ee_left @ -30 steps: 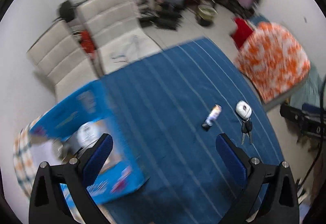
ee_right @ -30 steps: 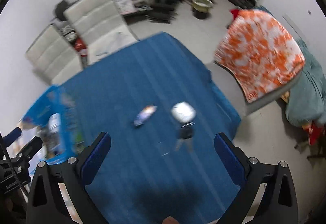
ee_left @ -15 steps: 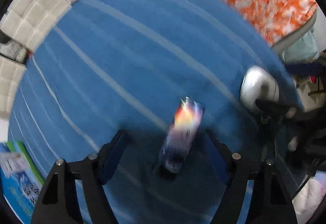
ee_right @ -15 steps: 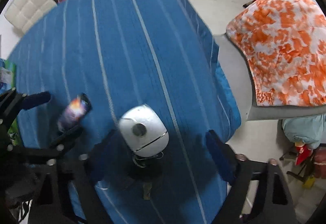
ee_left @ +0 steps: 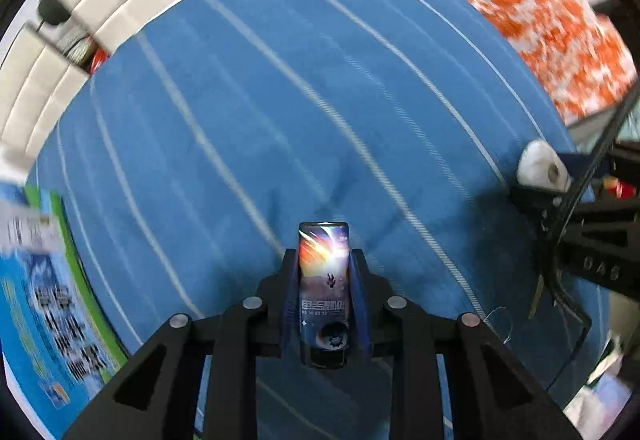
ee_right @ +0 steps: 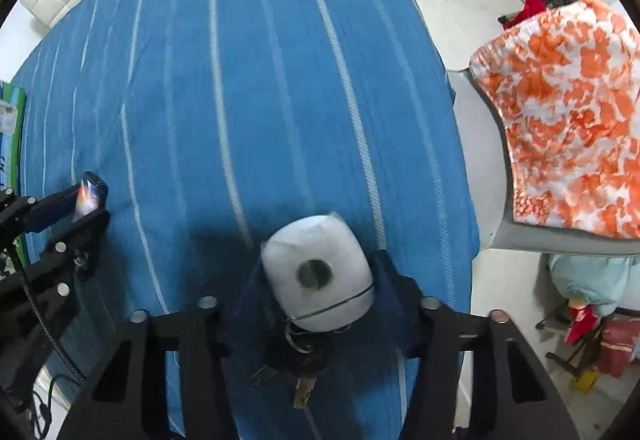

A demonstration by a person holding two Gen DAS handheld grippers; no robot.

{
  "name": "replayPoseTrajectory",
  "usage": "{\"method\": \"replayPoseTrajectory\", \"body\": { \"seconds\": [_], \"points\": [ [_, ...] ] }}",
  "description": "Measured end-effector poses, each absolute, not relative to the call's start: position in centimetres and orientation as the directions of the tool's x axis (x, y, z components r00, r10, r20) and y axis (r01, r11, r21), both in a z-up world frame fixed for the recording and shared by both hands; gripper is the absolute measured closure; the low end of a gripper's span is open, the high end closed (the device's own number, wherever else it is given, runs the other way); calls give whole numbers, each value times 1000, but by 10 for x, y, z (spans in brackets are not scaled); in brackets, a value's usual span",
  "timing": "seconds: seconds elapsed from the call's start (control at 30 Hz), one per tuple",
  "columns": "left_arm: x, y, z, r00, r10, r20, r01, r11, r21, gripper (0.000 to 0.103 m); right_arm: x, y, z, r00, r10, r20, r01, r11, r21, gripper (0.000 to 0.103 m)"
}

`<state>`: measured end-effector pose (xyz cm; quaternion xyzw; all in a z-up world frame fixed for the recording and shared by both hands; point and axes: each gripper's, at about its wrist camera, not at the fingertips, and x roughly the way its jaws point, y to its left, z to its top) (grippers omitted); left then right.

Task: Organize rigid objects
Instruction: 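Carry the vial with left gripper while right gripper carries the key fob into the box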

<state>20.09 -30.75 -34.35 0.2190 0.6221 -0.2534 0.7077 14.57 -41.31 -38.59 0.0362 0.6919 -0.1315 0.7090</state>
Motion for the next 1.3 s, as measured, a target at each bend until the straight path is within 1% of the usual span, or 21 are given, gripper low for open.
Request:
{"method": "replayPoseTrajectory", "body": {
  "seconds": [0.1, 0.2, 0.37, 0.5, 0.73, 0.8, 0.93, 1.07, 1.17, 1.3],
  "points": [
    [203, -297, -338, 100, -97, -990, 590, 807, -19, 81, 144, -409, -385, 4, -157, -988, 246, 957, -151, 48],
    [199, -288, -326, 113, -106, -988, 568, 823, -23, 81, 141, -403, -379, 0, -124, -992, 275, 954, -120, 48],
    [193, -278, -299, 149, -144, -978, 553, 832, -38, 81, 134, -388, -355, 47, -127, -991, 294, 950, -107, 48],
    [187, -259, -267, 186, -176, -967, 553, 832, -45, 81, 125, -372, -328, 93, -107, -990, 311, 947, -73, 48],
    [182, -214, -205, 273, -233, -933, 506, 860, -67, 81, 106, -330, -254, 215, -95, -972, 308, 951, -24, 48],
    [178, -189, -182, 311, -238, -920, 490, 870, -60, 81, 101, -311, -231, 253, -83, -964, 291, 957, -6, 48],
    [168, -145, -154, 362, -228, -904, 451, 892, -44, 81, 94, -260, -191, 317, -45, -947, 233, 972, 32, 48],
    [155, -82, -131, 415, -187, -890, 376, 926, -19, 81, 94, -195, -168, 355, 27, -934, 160, 983, 90, 48],
    [147, -29, -123, 443, -136, -886, 289, 957, -3, 81, 99, -147, -165, 365, 75, -928, 100, 988, 119, 48],
    [144, 27, -129, 447, -92, -890, 203, 979, 1, 81, 113, -76, -175, 326, 164, -931, 19, 983, 180, 48]
  ]
}}
